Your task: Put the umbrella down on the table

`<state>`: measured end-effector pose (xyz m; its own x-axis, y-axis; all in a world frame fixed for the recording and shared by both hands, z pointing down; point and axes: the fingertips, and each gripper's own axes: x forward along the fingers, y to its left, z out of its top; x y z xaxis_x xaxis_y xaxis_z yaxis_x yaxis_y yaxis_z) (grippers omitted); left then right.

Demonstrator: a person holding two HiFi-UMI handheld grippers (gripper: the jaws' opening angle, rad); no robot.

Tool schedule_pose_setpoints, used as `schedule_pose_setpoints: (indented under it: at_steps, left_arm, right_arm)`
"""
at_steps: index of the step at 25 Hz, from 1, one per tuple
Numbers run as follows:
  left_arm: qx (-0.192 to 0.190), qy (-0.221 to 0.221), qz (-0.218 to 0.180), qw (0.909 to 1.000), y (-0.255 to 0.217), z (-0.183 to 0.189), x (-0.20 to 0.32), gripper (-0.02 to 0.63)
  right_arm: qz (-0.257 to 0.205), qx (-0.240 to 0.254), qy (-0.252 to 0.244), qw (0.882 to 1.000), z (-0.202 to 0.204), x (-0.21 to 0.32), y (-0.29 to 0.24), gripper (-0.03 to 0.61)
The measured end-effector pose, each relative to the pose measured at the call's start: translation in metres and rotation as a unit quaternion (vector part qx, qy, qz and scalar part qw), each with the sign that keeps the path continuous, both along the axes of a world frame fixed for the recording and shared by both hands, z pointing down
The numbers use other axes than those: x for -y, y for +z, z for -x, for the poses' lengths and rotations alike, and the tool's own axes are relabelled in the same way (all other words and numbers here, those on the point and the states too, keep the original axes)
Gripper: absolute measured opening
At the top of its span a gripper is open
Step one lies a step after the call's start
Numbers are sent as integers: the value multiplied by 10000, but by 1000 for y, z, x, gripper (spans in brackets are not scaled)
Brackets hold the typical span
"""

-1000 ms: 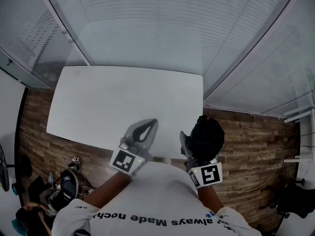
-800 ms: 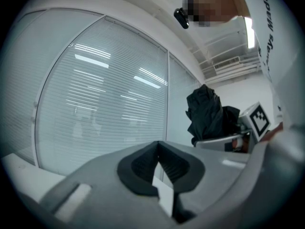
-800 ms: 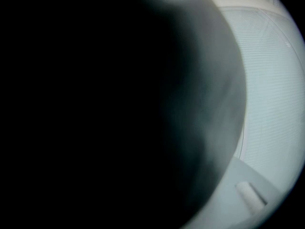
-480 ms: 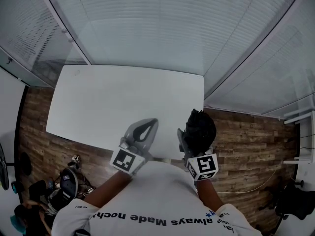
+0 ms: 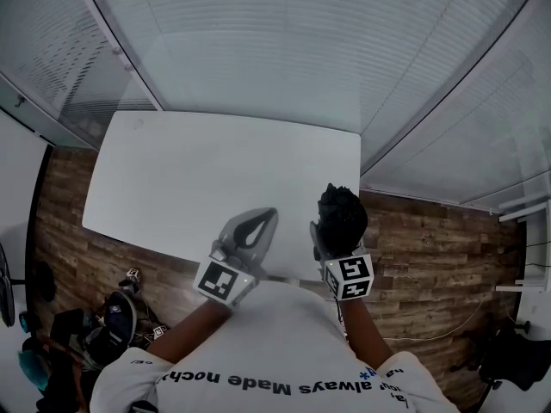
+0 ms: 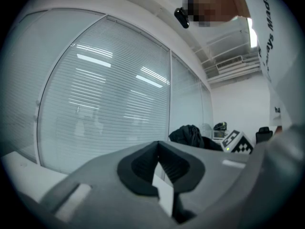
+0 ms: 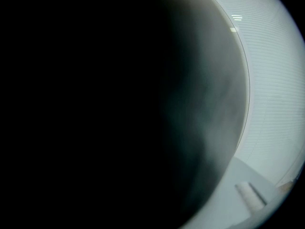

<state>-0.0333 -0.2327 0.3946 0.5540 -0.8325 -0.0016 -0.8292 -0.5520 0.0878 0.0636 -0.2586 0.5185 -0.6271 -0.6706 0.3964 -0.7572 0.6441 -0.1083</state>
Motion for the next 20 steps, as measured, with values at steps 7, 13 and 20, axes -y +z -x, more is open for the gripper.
schedule_pose_setpoints:
  at_steps: [7, 13, 20]
  left_arm:
    - [-3, -3, 17, 10000, 3, 2, 4, 3]
    - [-18, -41, 16, 10000, 3, 3, 3, 3]
    - [-1, -55, 41, 10000, 4, 8, 0, 3]
  right_arm:
    - [604, -393, -110, 9973, 6, 12, 52, 218]
    - [1039, -719, -243, 9917, 7, 16, 94, 216]
    - [1668, -1038, -384, 9798, 14, 18, 141, 215]
